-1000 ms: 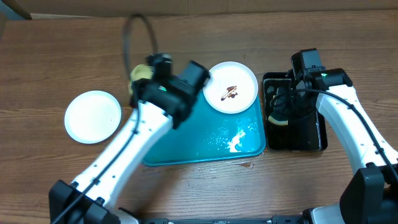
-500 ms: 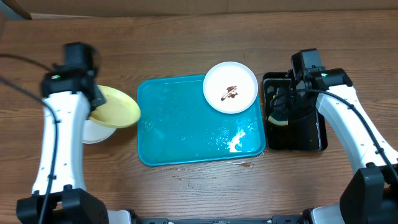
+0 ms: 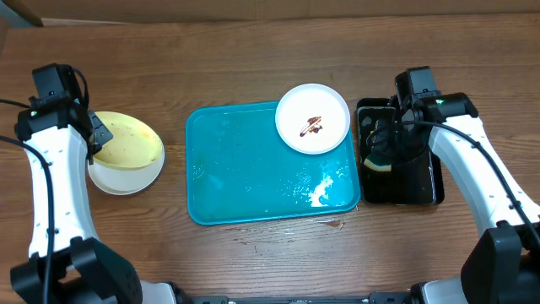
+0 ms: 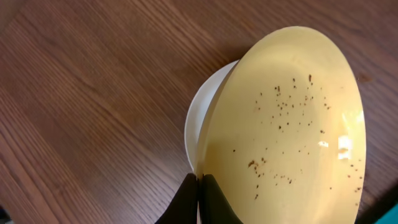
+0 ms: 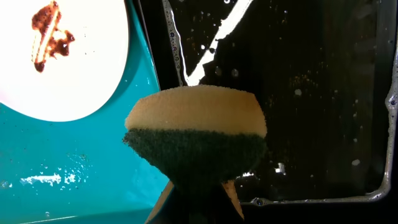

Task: Clean dirty plates on tray and stack at the side
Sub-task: 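Lower the yellow-green plate onto the white plate and release, then grip the white sauce-stained plate rim with left gripper, pull it forward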

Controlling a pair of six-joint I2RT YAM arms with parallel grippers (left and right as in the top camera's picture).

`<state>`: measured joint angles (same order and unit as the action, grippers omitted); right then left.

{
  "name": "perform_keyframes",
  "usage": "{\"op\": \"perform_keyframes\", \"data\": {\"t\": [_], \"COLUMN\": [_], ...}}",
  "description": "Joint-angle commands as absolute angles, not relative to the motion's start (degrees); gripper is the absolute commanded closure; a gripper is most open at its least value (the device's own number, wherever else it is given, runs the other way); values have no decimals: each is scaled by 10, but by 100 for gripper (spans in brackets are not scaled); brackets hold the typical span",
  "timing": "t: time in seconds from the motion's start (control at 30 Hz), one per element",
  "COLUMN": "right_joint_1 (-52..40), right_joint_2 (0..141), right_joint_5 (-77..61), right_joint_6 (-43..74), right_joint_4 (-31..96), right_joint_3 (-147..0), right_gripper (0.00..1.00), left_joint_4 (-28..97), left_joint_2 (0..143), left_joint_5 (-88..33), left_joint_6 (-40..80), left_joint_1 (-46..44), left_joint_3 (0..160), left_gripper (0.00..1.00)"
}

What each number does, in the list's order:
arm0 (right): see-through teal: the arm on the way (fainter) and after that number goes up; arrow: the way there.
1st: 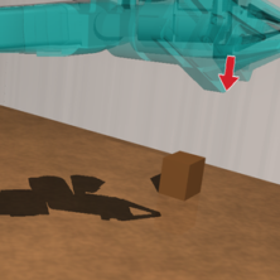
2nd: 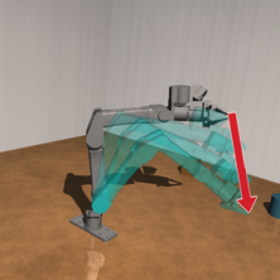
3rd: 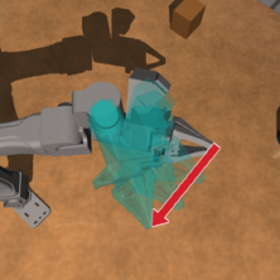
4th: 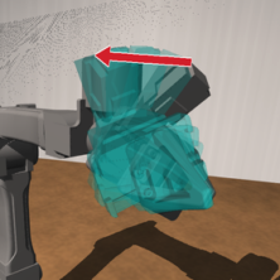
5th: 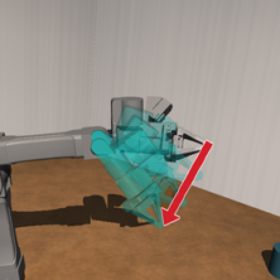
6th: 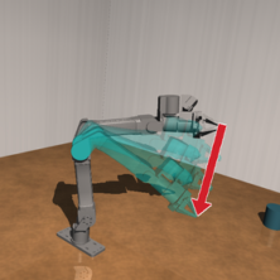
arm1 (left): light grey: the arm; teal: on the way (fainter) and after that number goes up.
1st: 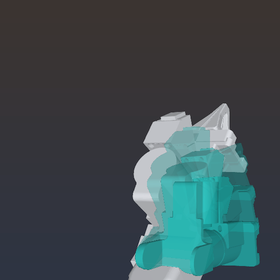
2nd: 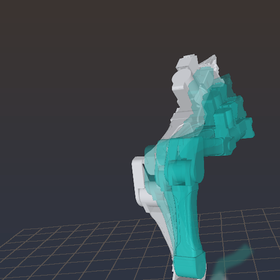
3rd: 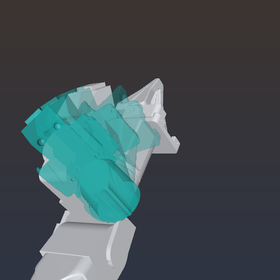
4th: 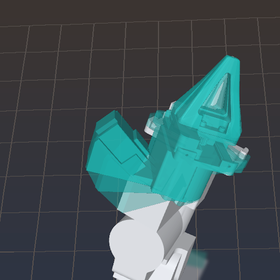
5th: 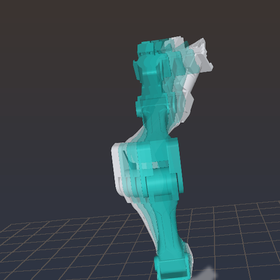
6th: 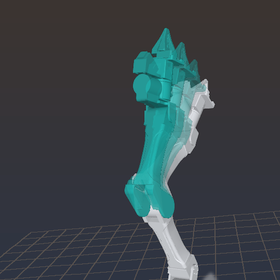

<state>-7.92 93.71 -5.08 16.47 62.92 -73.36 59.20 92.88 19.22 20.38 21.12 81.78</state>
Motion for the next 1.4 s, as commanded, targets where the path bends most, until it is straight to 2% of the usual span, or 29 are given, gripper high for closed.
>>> {"op": "perform_keyframes", "data": {"t": [0.0, 0.13, 0.2, 0.27, 0.6, 0.67, 0.73, 0.87, 1.03, 1.37], "right_joint_1": [-79, -79, -79, -79, -66, -55, -36, 0, 5, 5], "right_joint_2": [934, 934, 934, 934, 934, 934, 934, 934, 935, 990], "right_joint_5": [-45, -45, -45, -45, -45, -45, -46, -54, -43, -35], "right_joint_6": [162, 162, 162, 162, 162, 161, 160, 109, 0, -4], "right_joint_4": [627, 628, 628, 628, 628, 626, 621, 591, 537, 518], "right_joint_3": [-731, -731, -731, -731, -731, -731, -731, -731, -729, -727], "right_gripper": [96, 96, 96, 96, 96, 96, 96, 96, 96, 96], "left_joint_4": [600, 603, 606, 613, 625, 621, 611, 565, 491, 387], "left_joint_2": [949, 952, 952, 952, 952, 952, 952, 952, 953, 966], "left_joint_5": [178, 138, 129, 104, -83, -106, -115, -118, -119, -116], "left_joint_6": [193, 192, 193, 192, 129, 120, 117, 117, 118, 144], "left_joint_1": [217, 215, 212, 207, 127, 100, 67, -5, -84, -175], "left_joint_3": [816, 816, 816, 816, 816, 816, 816, 816, 816, 816], "left_gripper": [84, 74, 62, 55, 51, 46, 42, 26, 21, 15]}}
